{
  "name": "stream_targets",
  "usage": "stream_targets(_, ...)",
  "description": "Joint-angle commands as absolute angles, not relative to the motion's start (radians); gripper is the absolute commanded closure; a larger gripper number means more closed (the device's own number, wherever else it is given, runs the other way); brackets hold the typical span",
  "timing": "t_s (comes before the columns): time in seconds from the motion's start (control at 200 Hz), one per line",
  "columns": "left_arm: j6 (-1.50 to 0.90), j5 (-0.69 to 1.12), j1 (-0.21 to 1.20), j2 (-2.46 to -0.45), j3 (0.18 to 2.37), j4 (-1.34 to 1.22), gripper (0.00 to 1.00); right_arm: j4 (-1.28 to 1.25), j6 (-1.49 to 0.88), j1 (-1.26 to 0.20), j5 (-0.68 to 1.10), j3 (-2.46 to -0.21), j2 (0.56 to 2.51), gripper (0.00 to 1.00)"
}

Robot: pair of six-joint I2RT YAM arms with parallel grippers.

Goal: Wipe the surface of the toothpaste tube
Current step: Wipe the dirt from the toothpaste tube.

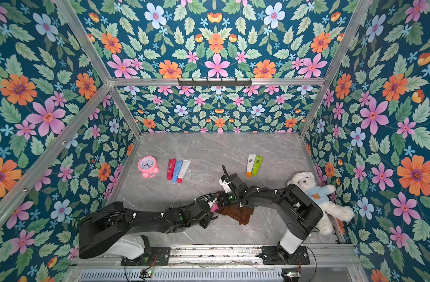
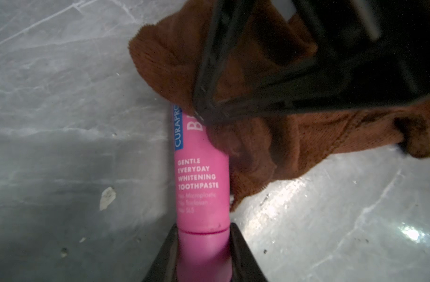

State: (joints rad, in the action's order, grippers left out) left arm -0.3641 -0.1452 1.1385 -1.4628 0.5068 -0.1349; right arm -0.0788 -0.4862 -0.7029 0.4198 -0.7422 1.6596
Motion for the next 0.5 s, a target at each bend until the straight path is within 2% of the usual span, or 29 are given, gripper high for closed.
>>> stream_targets(0.0, -0.342, -0.123, 1.138, -1.464, 0.502, -0.133, 1.00, 0.044, -0.453, -0.645, 0.564, -0.730, 1.667, 1.00)
stream_targets(0.115, -0.343, -0.123, 1.138, -1.461, 0.500, -0.134, 1.00, 0.091, -0.415, -0.549, 0.499, -0.717, 1.668, 1.00)
stream_targets(0.26, -0.342, -0.124, 1.140, -1.463, 0.500, -0.133, 1.00, 0.142, -0.392, -0.528, 0.453, -0.718, 1.584, 1.00)
stream_targets(0.5, -0.342, -0.119, 1.139, -1.475, 0.509, -0.132, 1.00, 0.081, -0.440, -0.583, 0.594, -0.685, 1.453, 1.00)
